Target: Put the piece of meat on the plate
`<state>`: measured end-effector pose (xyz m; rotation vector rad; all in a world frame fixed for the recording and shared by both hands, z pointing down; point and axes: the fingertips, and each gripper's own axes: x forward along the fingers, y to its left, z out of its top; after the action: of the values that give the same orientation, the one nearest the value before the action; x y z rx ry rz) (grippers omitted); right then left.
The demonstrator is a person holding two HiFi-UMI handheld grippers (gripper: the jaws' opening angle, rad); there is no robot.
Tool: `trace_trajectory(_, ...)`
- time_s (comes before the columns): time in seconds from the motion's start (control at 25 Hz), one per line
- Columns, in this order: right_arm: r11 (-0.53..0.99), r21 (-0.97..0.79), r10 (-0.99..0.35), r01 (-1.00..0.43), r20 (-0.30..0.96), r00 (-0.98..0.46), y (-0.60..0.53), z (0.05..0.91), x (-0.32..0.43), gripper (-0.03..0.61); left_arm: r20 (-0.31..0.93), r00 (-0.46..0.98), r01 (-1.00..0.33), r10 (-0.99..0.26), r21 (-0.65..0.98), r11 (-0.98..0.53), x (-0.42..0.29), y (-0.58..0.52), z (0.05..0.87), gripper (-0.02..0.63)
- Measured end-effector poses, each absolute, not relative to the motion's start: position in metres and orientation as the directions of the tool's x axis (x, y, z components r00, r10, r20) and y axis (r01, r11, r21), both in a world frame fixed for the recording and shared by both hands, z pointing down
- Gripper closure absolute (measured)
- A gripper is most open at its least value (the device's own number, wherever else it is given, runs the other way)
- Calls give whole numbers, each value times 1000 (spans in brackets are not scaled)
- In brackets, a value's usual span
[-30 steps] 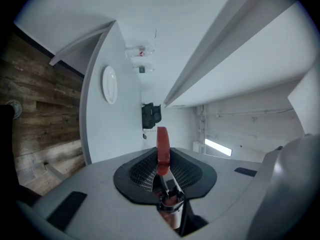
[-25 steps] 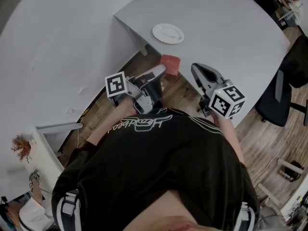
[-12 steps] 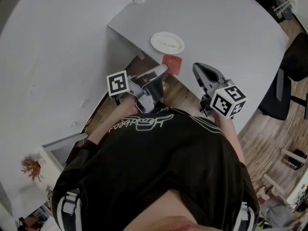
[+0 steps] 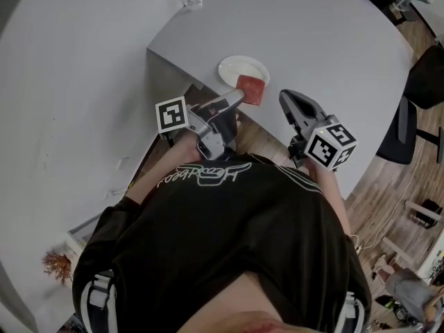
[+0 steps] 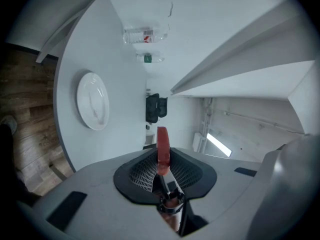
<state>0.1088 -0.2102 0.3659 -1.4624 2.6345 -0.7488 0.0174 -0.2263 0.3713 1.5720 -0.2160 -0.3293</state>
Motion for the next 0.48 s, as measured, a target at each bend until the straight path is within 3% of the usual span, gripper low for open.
trace_trajectory(0.48,352,-440,-844,-826,232,-484,-258,388,98,569,-33,965,39,-259,999,17,5,-280,400,535)
